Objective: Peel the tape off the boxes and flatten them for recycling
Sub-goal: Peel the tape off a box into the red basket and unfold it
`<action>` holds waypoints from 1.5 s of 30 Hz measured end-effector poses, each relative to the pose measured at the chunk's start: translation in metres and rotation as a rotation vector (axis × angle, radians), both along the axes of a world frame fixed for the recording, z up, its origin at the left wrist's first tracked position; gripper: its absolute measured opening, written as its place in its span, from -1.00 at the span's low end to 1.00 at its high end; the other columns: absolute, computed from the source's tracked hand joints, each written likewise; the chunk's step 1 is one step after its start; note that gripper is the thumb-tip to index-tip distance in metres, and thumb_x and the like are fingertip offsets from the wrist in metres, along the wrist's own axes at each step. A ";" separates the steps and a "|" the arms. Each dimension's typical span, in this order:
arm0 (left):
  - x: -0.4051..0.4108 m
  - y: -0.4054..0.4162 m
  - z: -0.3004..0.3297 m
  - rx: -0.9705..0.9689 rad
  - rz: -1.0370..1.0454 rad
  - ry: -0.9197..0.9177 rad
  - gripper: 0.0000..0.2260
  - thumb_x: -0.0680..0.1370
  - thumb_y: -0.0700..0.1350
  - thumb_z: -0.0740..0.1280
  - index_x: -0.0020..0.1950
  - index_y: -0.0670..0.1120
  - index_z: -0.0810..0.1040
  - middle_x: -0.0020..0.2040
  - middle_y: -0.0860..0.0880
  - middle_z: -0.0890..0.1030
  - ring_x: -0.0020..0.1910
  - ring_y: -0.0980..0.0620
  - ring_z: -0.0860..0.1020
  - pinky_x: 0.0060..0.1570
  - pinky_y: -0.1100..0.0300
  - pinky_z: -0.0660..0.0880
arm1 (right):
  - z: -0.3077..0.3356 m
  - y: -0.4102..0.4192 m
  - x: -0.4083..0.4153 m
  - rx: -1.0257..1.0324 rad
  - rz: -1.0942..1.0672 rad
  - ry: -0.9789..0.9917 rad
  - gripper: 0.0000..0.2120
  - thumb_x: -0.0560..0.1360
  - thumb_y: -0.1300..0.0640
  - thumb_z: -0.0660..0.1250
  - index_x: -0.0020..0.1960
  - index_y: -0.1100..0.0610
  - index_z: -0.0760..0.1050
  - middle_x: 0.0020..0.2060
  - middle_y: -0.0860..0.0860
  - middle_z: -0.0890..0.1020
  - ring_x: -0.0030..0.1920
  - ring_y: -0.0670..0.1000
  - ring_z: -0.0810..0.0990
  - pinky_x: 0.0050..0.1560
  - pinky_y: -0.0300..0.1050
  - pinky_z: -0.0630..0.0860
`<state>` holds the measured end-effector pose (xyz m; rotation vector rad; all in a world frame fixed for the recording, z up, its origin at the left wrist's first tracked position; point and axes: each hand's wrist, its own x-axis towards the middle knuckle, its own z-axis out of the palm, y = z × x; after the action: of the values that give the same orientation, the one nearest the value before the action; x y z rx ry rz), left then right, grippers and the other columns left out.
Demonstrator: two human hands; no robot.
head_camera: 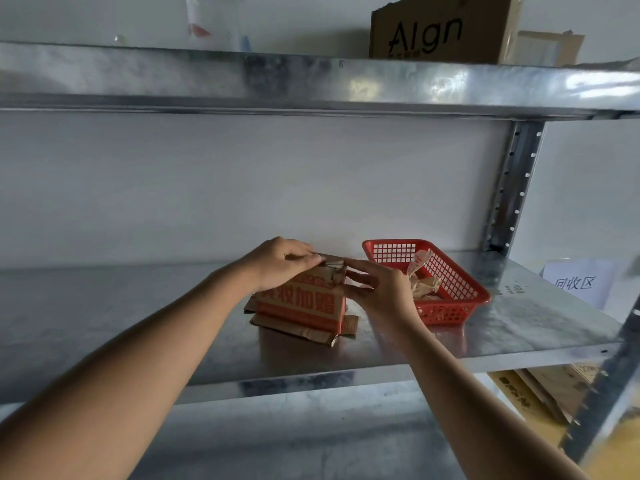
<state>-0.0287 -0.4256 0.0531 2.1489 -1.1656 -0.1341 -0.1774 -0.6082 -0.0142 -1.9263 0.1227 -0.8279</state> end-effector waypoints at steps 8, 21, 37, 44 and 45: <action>0.002 0.001 -0.007 -0.053 -0.021 0.041 -0.75 0.60 0.12 0.41 0.28 0.30 0.64 0.40 0.22 0.52 0.45 0.19 0.40 0.55 0.04 0.24 | -0.010 0.008 0.003 0.184 -0.016 -0.138 -0.65 0.44 0.37 0.54 0.11 0.01 0.70 -0.12 -0.19 0.76 -0.06 -0.08 0.76 -0.07 -0.19 0.69; 0.013 -0.008 -0.013 -0.061 -0.034 0.089 -0.49 0.34 0.42 0.33 0.26 0.36 0.62 0.34 0.29 0.54 0.44 0.17 0.41 0.53 -0.06 0.29 | -0.009 0.016 0.006 0.072 -0.076 -0.151 -0.52 0.52 0.29 0.50 -0.05 -0.36 0.63 -0.09 -0.29 0.73 -0.04 -0.21 0.73 -0.13 -0.19 0.69; 0.005 -0.007 -0.015 0.114 -0.022 -0.221 -0.47 0.55 0.36 -0.03 0.48 0.38 0.39 0.44 0.34 0.42 0.38 0.20 0.27 0.27 0.14 -0.05 | 0.098 0.018 0.007 -0.765 -0.123 0.452 -0.76 0.51 -0.09 0.51 0.02 0.06 0.73 -0.13 -0.07 0.71 -0.16 -0.09 0.66 -0.15 -0.22 0.59; 0.004 -0.004 -0.015 0.117 -0.044 -0.189 -0.62 0.61 0.26 0.02 0.36 0.44 0.45 0.41 0.37 0.44 0.39 0.16 0.23 0.35 0.05 -0.01 | 0.133 0.048 0.025 -1.174 -0.134 0.742 -0.81 0.61 0.07 0.38 -0.11 0.15 0.54 -0.22 0.04 0.59 -0.18 0.06 0.62 -0.12 -0.10 0.61; 0.004 -0.003 -0.015 0.119 -0.045 -0.177 -0.66 0.62 0.25 0.03 0.31 0.47 0.46 0.38 0.38 0.44 0.39 0.14 0.24 0.34 0.04 -0.01 | 0.136 0.050 0.026 -1.219 -0.127 0.755 -0.77 0.62 0.08 0.37 -0.19 0.11 0.48 -0.27 0.02 0.56 -0.23 0.03 0.60 -0.16 -0.11 0.58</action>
<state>-0.0251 -0.4290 0.0383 2.2764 -1.3370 -0.0342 -0.1519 -0.5577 0.1214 -3.3471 0.2215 -0.1333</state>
